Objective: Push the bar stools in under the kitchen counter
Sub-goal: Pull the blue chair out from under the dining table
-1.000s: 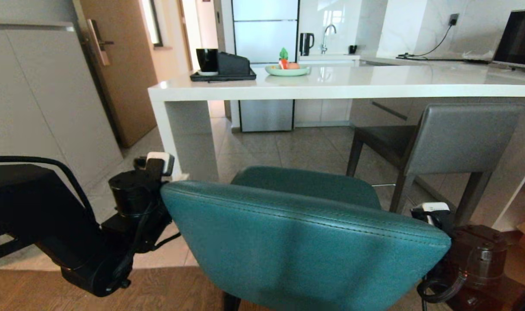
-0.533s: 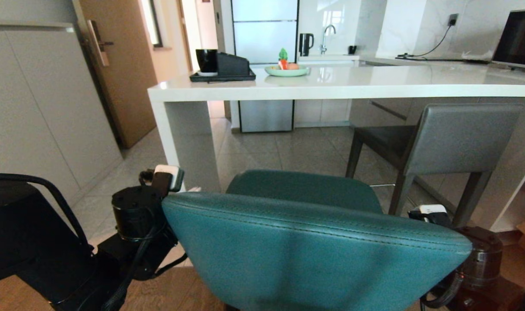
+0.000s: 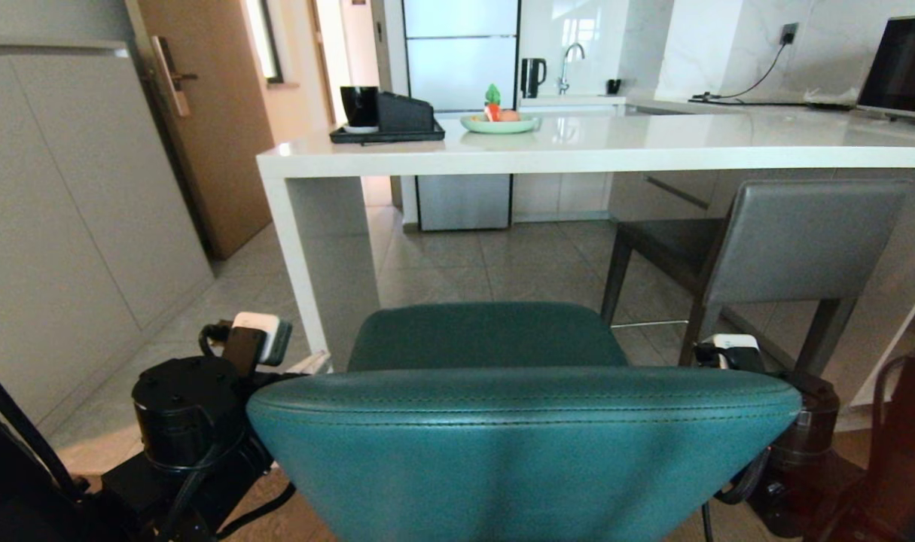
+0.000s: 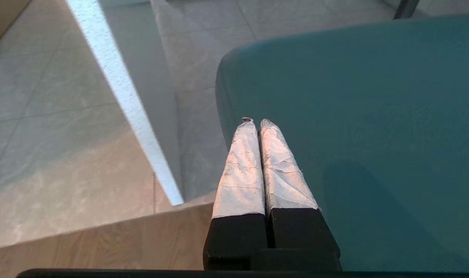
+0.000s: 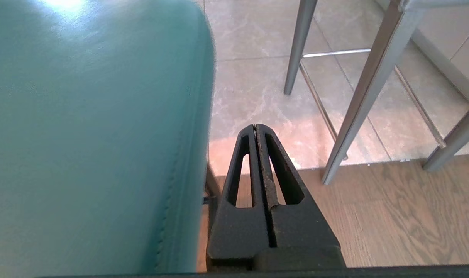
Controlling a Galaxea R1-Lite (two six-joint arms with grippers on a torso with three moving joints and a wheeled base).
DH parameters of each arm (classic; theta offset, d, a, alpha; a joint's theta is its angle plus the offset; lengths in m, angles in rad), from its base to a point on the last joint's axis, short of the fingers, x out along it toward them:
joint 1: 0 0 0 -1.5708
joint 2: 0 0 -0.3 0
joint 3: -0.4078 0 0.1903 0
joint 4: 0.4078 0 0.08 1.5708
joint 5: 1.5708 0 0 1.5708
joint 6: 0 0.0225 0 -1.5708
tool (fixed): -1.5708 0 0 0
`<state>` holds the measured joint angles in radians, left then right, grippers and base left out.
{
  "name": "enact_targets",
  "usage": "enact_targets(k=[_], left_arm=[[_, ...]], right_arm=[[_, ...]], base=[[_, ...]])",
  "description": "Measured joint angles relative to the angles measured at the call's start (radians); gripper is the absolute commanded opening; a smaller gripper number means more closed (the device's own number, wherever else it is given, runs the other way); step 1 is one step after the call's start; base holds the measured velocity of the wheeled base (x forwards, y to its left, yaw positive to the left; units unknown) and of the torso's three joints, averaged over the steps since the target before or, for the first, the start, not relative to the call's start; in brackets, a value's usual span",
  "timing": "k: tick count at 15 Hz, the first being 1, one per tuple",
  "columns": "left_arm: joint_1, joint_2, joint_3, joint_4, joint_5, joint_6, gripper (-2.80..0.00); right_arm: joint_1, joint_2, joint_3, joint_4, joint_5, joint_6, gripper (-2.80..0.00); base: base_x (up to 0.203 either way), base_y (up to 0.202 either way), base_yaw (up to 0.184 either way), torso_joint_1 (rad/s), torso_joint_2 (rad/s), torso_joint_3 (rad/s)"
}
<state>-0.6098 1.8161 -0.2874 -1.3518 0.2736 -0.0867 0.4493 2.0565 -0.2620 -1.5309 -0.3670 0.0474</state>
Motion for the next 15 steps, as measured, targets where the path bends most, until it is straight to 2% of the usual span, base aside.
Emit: enact_targets(k=[11, 15], left_arm=[[-0.014, -0.067, 0.057, 0.002, -0.007, -0.006, -2.8], [0.071, -0.035, 0.006, 0.003, -0.016, 0.001, -2.8]], right_arm=[[0.005, 0.044, -0.03, 0.015, -0.016, -0.002, -2.8], [0.043, 0.031, -0.004, 0.02, -0.035, 0.001, -2.8]], base=[[0.0, 0.0, 0.0, 0.0, 0.0, 0.0], [0.0, 0.0, 0.0, 0.0, 0.0, 0.0]])
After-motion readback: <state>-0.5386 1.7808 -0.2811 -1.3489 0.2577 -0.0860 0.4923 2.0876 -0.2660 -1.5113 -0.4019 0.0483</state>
